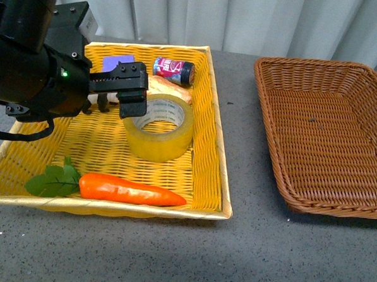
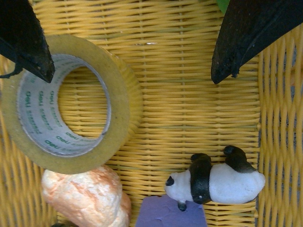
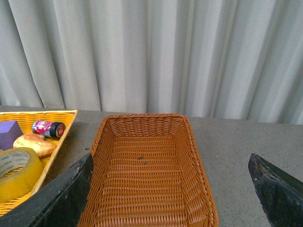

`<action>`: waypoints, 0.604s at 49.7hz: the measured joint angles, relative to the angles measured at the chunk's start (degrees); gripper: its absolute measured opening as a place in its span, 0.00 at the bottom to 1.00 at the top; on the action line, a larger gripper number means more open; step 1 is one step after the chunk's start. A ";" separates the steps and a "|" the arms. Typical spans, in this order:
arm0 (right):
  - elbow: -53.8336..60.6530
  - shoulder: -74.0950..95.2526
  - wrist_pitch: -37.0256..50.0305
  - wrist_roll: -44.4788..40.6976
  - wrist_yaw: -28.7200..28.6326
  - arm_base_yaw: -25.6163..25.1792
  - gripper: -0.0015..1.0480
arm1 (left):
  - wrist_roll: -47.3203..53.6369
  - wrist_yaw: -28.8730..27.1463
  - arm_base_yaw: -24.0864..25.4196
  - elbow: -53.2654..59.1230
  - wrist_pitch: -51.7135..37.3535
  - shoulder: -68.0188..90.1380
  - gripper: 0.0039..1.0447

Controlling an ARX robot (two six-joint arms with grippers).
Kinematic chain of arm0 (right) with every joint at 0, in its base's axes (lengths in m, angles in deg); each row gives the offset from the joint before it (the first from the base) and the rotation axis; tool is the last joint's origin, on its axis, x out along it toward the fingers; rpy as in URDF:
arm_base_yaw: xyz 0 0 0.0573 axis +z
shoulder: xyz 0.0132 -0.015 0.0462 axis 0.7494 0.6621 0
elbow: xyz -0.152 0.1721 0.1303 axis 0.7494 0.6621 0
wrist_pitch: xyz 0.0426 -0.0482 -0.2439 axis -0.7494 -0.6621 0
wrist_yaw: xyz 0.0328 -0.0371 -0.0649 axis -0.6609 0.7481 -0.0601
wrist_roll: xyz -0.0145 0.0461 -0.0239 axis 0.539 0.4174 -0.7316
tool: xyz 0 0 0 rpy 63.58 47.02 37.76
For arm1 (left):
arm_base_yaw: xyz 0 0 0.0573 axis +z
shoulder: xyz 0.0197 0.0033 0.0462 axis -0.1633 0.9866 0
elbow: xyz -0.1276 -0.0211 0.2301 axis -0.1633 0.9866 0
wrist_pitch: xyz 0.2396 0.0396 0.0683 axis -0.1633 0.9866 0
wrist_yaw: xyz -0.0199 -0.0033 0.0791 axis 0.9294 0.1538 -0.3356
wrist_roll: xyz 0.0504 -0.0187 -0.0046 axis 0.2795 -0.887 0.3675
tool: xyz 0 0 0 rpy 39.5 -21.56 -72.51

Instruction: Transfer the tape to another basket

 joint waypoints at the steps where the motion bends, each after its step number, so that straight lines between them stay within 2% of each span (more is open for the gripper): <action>1: 0.00 0.00 0.00 0.00 0.00 0.00 0.91 | 0.13 -0.37 -0.09 -0.57 0.48 0.50 0.94; 17: 0.00 0.00 0.00 0.00 0.00 0.00 0.91 | 0.42 -1.07 -1.66 -7.04 4.37 6.23 0.94; 30: 0.00 0.00 0.00 0.00 0.00 0.00 0.91 | 0.33 -3.74 -2.14 -11.85 5.75 10.93 0.94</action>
